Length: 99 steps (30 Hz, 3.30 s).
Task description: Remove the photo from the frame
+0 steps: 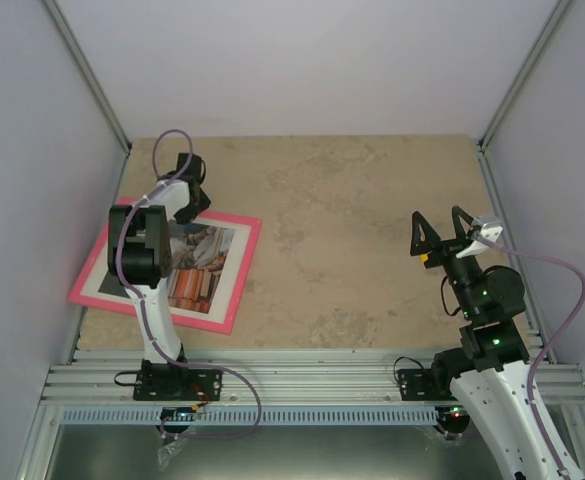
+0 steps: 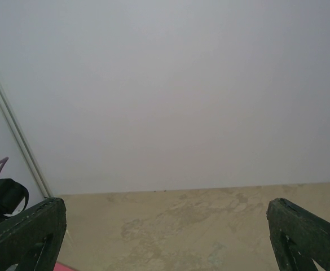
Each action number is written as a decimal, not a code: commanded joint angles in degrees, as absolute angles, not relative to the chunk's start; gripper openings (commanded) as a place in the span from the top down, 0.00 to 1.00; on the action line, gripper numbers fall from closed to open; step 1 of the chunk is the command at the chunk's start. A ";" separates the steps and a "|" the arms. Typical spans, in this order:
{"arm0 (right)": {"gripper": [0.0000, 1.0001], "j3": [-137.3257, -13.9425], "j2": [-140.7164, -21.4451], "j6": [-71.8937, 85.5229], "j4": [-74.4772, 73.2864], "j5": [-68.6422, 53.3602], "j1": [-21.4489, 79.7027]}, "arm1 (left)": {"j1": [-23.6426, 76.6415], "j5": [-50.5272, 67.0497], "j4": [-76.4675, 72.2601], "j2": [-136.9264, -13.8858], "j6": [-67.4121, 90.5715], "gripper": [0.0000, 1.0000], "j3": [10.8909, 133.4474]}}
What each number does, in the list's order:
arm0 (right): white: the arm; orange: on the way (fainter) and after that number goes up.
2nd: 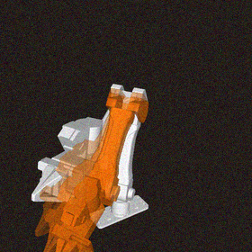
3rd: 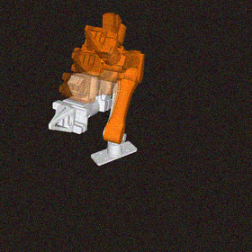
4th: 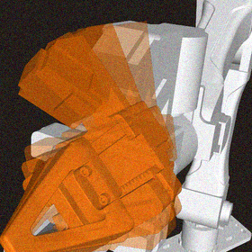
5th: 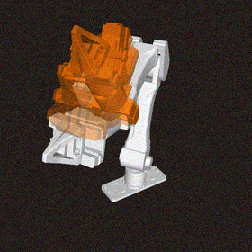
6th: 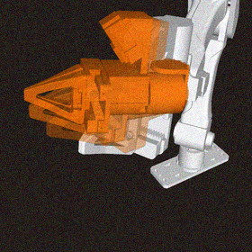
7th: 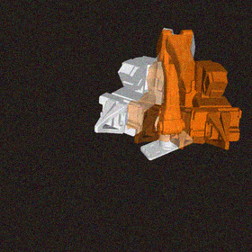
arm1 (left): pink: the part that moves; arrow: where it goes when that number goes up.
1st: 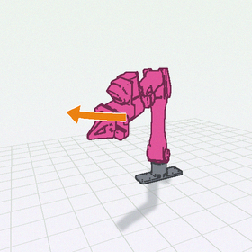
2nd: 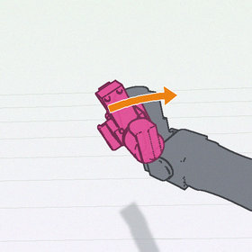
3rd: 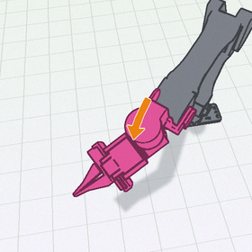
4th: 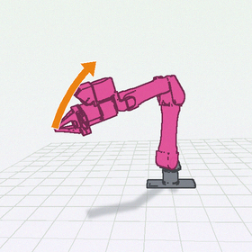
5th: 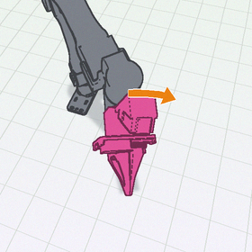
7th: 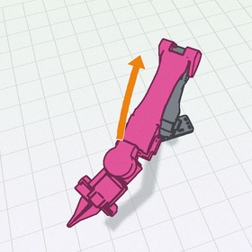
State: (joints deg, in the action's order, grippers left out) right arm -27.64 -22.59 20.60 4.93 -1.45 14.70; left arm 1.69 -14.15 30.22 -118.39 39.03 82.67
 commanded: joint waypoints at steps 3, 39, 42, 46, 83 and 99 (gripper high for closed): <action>0.02 -27.07 -21.86 20.10 6.09 -0.53 15.12 | 1.67 -8.05 30.33 -119.90 38.07 0.64 82.67; 0.02 -26.54 -21.53 20.60 6.01 -0.53 15.20 | 31.65 5.19 34.53 -131.65 34.56 0.77 103.78; 0.02 -26.46 -21.53 20.65 5.94 -0.53 15.21 | 34.24 6.33 35.30 -133.78 34.46 0.77 107.20; 0.02 -26.33 -21.71 20.68 5.95 -0.53 15.21 | 37.60 7.51 35.28 -135.46 34.40 0.75 111.00; 0.04 -33.27 -56.64 18.12 1.04 -13.26 17.46 | 26.55 -8.14 13.52 -80.54 40.65 0.50 39.72; 0.21 -35.22 -79.63 18.48 6.09 -12.36 22.97 | 26.63 -4.12 10.46 -84.99 37.78 0.66 35.72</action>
State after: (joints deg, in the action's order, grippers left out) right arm -33.50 -76.47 18.28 2.87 -12.25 22.46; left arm 26.59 -6.04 12.05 -83.46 39.13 35.44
